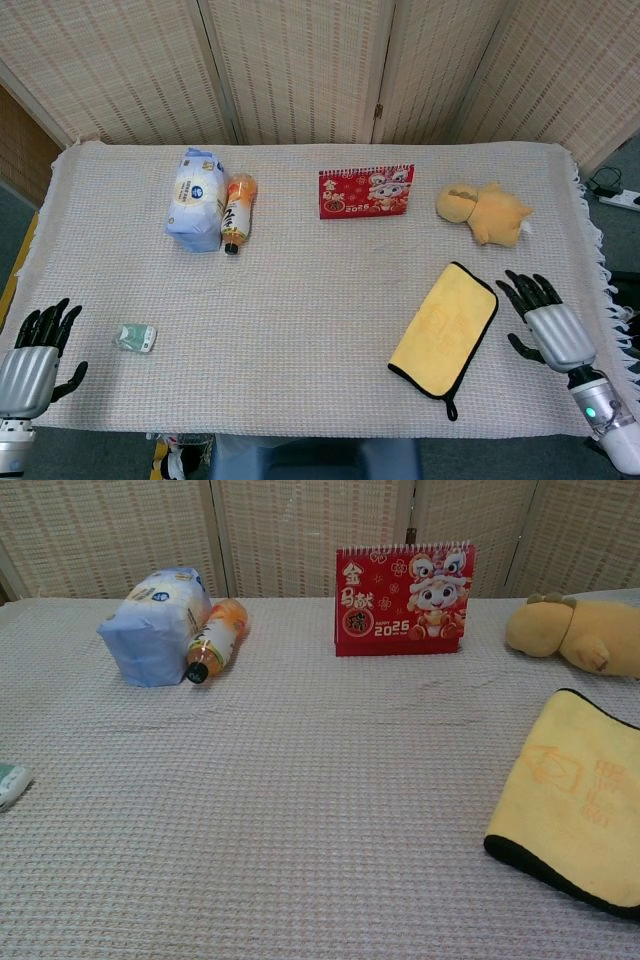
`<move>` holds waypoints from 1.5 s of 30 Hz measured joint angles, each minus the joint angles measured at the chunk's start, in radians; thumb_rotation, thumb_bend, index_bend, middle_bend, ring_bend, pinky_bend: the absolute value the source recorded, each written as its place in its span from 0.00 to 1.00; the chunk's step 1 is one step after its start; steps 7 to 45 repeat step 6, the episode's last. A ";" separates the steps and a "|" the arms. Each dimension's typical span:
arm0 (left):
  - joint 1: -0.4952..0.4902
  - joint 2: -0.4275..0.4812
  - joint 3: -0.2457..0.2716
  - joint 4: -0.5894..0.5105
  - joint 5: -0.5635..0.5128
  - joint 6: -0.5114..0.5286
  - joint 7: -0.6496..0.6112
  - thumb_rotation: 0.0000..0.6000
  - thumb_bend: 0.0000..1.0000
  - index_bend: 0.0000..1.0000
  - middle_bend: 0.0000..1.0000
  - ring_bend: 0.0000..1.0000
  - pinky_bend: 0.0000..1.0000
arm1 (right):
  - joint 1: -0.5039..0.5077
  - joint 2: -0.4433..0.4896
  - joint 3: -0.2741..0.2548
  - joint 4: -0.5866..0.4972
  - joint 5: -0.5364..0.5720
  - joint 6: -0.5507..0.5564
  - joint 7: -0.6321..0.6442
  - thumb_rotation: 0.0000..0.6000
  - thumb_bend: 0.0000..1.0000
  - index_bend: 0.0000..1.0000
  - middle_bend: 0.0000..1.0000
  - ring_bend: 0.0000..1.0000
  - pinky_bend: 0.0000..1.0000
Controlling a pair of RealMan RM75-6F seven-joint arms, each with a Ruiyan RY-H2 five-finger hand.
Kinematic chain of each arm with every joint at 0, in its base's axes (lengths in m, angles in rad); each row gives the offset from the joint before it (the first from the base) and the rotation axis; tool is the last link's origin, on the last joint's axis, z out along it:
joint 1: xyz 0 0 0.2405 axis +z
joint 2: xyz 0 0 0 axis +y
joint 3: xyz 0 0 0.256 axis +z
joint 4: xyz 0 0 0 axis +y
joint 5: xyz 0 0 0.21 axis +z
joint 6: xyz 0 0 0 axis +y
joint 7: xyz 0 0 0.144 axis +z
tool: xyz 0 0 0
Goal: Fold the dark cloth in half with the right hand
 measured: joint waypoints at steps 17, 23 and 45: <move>-0.003 -0.010 0.015 -0.002 0.037 0.004 0.020 1.00 0.42 0.00 0.00 0.00 0.00 | -0.146 0.005 0.035 -0.085 0.048 0.211 -0.113 1.00 0.42 0.00 0.00 0.00 0.00; -0.003 -0.010 0.015 -0.002 0.037 0.004 0.020 1.00 0.42 0.00 0.00 0.00 0.00 | -0.146 0.005 0.035 -0.085 0.048 0.211 -0.113 1.00 0.42 0.00 0.00 0.00 0.00; -0.003 -0.010 0.015 -0.002 0.037 0.004 0.020 1.00 0.42 0.00 0.00 0.00 0.00 | -0.146 0.005 0.035 -0.085 0.048 0.211 -0.113 1.00 0.42 0.00 0.00 0.00 0.00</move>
